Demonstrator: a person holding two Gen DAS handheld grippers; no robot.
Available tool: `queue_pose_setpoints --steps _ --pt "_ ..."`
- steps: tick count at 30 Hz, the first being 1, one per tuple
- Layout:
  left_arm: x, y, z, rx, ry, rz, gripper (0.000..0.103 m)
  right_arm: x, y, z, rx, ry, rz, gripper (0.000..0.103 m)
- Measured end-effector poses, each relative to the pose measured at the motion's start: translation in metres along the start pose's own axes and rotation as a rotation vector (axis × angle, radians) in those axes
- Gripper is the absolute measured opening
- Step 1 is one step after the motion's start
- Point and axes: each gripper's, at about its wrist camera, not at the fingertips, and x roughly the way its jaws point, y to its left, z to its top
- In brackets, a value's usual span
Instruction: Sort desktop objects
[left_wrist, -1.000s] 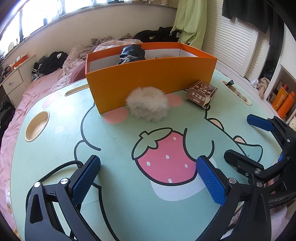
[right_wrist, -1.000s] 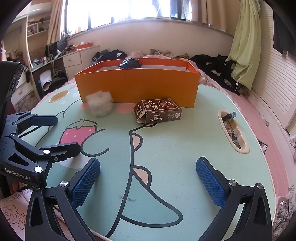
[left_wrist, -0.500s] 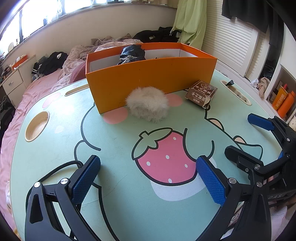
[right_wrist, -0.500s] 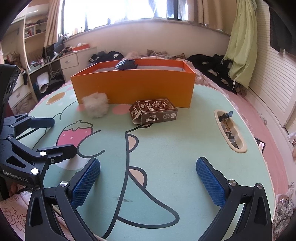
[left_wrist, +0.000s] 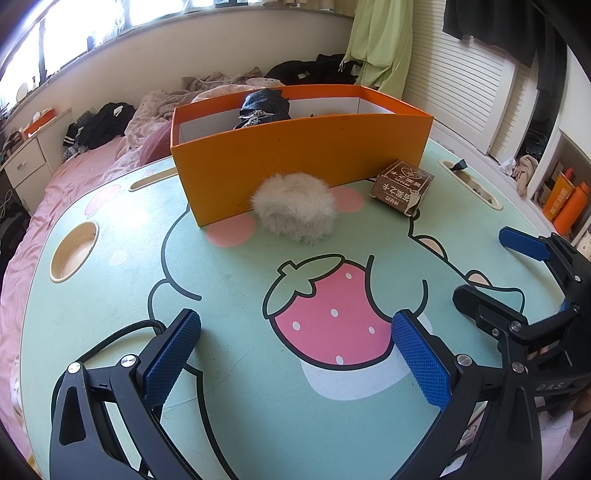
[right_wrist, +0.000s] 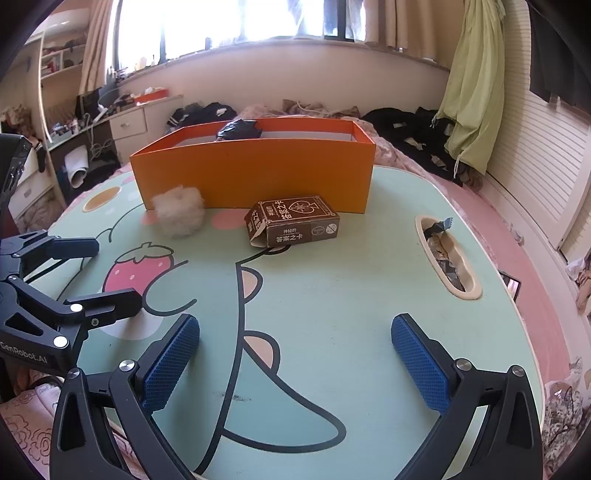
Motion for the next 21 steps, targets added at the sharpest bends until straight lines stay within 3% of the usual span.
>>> queue_pose_setpoints --steps 10,13,19,21 --pt "0.001 -0.001 0.0 -0.002 0.0 -0.004 0.103 -0.002 0.002 0.044 -0.057 -0.02 -0.001 0.102" --pt "0.0 0.0 0.0 -0.002 0.0 -0.004 0.103 0.013 0.002 0.062 -0.052 0.02 0.002 0.096" --pt "0.0 0.0 -0.001 -0.003 -0.001 -0.004 0.103 0.051 0.012 0.087 -0.058 0.12 -0.025 0.095" --pt "0.0 0.0 -0.001 -0.003 -0.001 -0.004 0.103 0.065 0.008 0.09 -0.032 0.164 -0.023 0.087"
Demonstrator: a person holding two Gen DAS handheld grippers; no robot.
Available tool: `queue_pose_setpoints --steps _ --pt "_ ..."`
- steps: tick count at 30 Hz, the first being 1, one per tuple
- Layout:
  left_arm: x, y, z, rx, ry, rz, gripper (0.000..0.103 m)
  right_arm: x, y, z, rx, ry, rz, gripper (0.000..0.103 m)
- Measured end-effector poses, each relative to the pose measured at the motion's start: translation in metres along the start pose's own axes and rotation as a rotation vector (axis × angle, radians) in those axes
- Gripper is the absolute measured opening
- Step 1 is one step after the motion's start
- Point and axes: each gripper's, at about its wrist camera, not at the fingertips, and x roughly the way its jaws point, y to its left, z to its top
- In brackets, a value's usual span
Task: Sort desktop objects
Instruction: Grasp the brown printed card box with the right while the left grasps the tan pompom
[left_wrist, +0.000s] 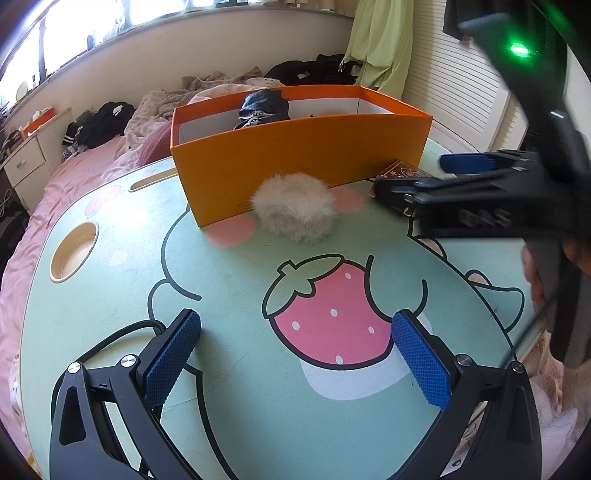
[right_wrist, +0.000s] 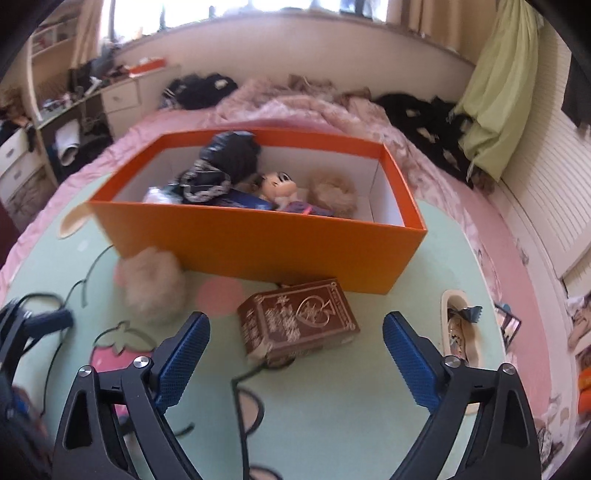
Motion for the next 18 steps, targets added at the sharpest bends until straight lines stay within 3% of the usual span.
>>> queue_pose_setpoints --steps 2,3,9,13,15,18 --pt "0.0 0.0 0.0 0.0 0.001 0.0 0.103 0.01 -0.005 0.0 0.025 0.048 0.03 0.061" --pt "0.001 0.0 0.0 0.002 0.001 0.001 0.103 0.009 -0.008 0.001 0.036 0.042 0.05 0.058" --pt "-0.004 -0.001 0.004 0.018 -0.035 -0.017 0.103 -0.024 -0.018 -0.017 0.059 -0.073 0.132 0.057" --pt "0.0 0.003 0.025 -0.009 -0.053 -0.013 0.102 -0.048 -0.033 -0.028 0.114 -0.137 0.157 0.058" --pt "0.005 0.005 0.04 -0.032 -0.061 -0.019 0.092 -0.055 -0.038 -0.03 0.132 -0.153 0.149 0.058" --pt "0.032 0.007 0.063 -0.061 0.008 -0.023 0.077 -0.059 -0.043 -0.033 0.147 -0.161 0.142 0.058"
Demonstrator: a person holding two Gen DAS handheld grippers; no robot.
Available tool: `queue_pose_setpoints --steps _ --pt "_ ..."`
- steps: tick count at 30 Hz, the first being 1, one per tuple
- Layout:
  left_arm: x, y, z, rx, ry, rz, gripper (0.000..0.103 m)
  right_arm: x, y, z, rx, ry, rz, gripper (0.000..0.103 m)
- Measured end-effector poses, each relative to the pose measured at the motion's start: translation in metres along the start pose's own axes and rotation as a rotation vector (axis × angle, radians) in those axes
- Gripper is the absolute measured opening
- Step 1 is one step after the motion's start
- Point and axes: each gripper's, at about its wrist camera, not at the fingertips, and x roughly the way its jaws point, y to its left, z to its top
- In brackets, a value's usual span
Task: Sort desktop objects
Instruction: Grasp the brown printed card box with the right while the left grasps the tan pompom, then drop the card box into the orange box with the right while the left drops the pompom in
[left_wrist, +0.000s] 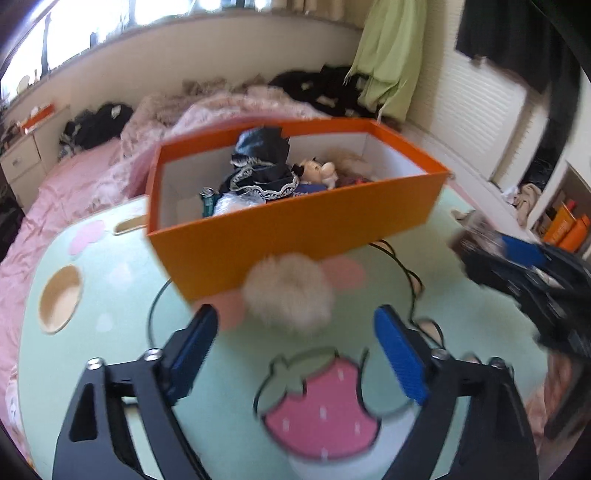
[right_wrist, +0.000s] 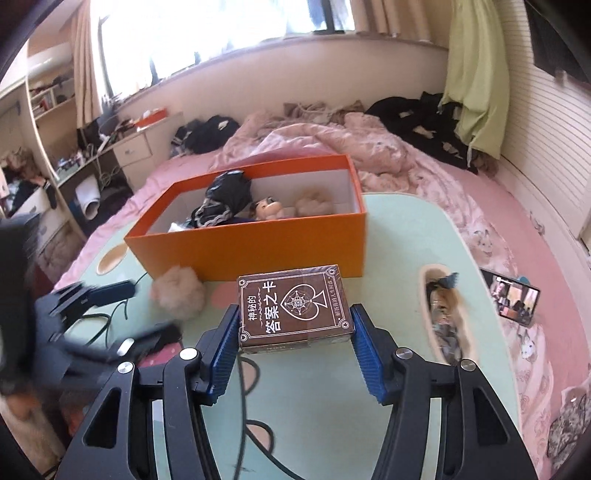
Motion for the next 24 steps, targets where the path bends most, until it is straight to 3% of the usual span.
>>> queue_pose_setpoints --steps 2,4,7,12,17,20,22,23,24 --pt "0.016 0.002 0.006 -0.016 0.042 0.016 0.065 0.001 -0.005 0.0 0.013 0.004 0.0 0.058" --pt "0.015 0.001 0.008 -0.012 0.028 0.052 0.04 0.001 -0.009 -0.002 0.02 0.006 0.001 0.058" --pt "0.0 0.002 0.001 -0.023 0.005 -0.022 0.04 0.001 -0.011 -0.005 0.031 0.011 0.007 0.058" --pt "-0.037 0.001 -0.001 0.022 -0.079 -0.017 0.04 0.001 -0.006 0.007 0.031 0.0 0.035 0.058" --pt "-0.063 0.006 0.046 0.014 -0.179 -0.016 0.04 -0.002 0.013 0.054 -0.046 -0.074 0.011 0.058" --pt "-0.05 0.016 0.079 -0.035 -0.169 -0.03 0.042 0.011 0.02 0.083 -0.068 -0.097 -0.008 0.058" --pt "-0.032 0.031 0.094 -0.113 -0.142 -0.052 0.053 0.03 0.023 0.096 -0.078 -0.076 -0.007 0.059" --pt "-0.023 0.036 0.097 -0.135 -0.127 -0.061 0.064 0.038 0.023 0.098 -0.082 -0.063 -0.008 0.059" --pt "-0.014 0.039 0.097 -0.153 -0.106 -0.07 0.067 0.049 0.024 0.099 -0.092 -0.039 -0.011 0.062"
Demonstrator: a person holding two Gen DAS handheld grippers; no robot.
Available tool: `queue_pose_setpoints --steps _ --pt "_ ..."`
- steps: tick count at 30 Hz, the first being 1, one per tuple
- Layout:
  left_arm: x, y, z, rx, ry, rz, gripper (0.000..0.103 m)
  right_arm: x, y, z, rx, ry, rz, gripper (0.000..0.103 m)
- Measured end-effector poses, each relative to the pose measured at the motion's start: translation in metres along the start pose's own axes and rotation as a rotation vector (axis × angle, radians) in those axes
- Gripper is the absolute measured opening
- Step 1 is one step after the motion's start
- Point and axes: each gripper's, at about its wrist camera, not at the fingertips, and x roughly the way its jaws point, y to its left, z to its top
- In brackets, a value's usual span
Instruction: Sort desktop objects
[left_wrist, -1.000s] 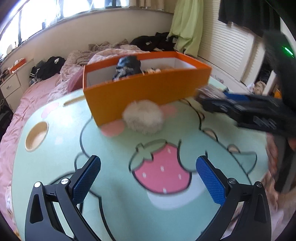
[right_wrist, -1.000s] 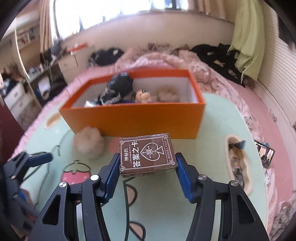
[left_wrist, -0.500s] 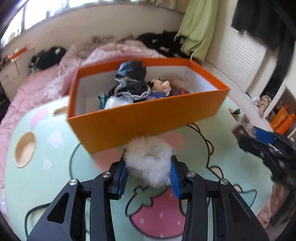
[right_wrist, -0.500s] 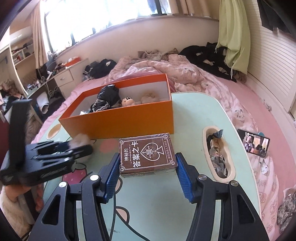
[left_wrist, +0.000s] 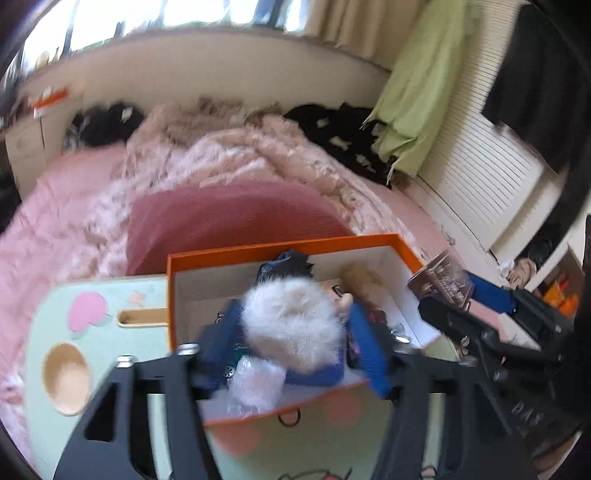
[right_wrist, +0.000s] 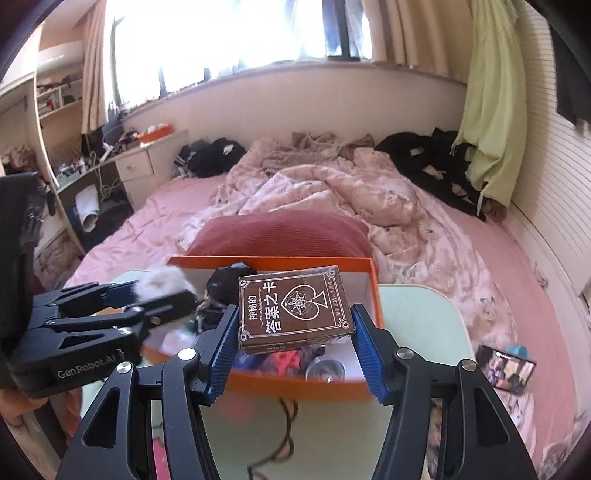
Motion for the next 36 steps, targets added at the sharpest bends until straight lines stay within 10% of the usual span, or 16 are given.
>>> queue_pose_setpoints --steps 11,21,28,36 --pt "-0.034 -0.004 -0.05 0.054 -0.046 -0.004 0.074 -0.025 -0.002 -0.049 0.049 0.001 -0.008 0.087" --pt "-0.028 -0.025 -0.134 0.161 0.136 0.084 0.079 -0.044 0.007 -0.133 0.078 0.126 -0.057 0.09" --pt "-0.014 -0.023 -0.142 0.147 0.171 0.169 0.102 -0.046 0.012 -0.155 0.076 0.13 -0.133 0.103" --pt "-0.017 -0.021 -0.146 0.137 0.15 0.174 0.103 -0.045 0.013 -0.159 0.047 0.102 -0.162 0.103"
